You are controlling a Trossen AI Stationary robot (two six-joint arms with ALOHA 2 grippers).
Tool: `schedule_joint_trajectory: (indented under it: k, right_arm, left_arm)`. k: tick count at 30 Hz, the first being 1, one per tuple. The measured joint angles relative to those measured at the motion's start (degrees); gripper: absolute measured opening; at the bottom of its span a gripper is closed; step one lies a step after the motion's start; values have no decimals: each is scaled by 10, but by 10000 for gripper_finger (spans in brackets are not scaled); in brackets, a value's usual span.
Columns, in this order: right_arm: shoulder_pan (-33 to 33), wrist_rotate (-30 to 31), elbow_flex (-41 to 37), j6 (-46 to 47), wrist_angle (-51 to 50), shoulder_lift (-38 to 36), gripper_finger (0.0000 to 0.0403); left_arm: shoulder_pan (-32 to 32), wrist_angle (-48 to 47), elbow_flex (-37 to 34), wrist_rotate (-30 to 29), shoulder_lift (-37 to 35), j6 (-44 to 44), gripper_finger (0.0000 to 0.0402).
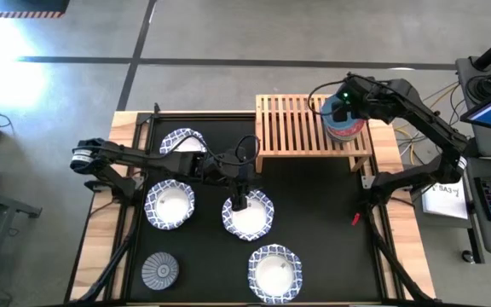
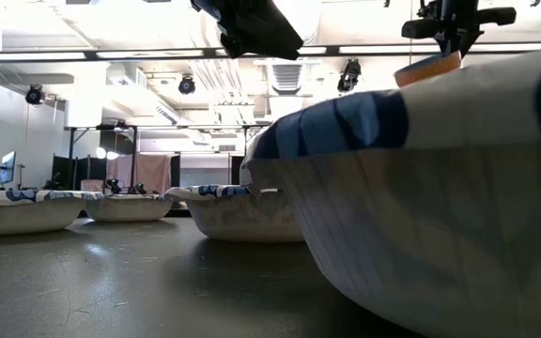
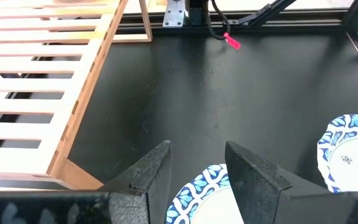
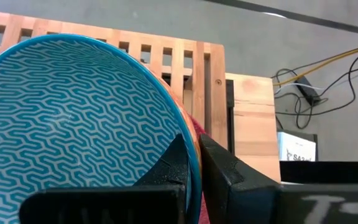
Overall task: Place and stack bowls onto a shelf
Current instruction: Stack the light blue bowl on top of the red bowl on the shelf
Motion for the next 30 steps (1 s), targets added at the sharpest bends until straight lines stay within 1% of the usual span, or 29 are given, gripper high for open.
schedule_joint_trajectory:
  k: [13,22,25,30]
  right_arm:
    - [-4,-28,-7,-13,0,-17,13]
    - [-7,-25,-36,-32,-1,-18,15]
    - [-14,-25,-37,-33,0,-18,29]
    - [-18,-23,-37,-35,1,-20,71]
  left_arm:
    - [0,-1,0,0,0,0,135]
    - [0,-5,0,0,0,0,135]
    - [0,-8,0,0,0,0,135]
    - [0,-10,0,0,0,0,135]
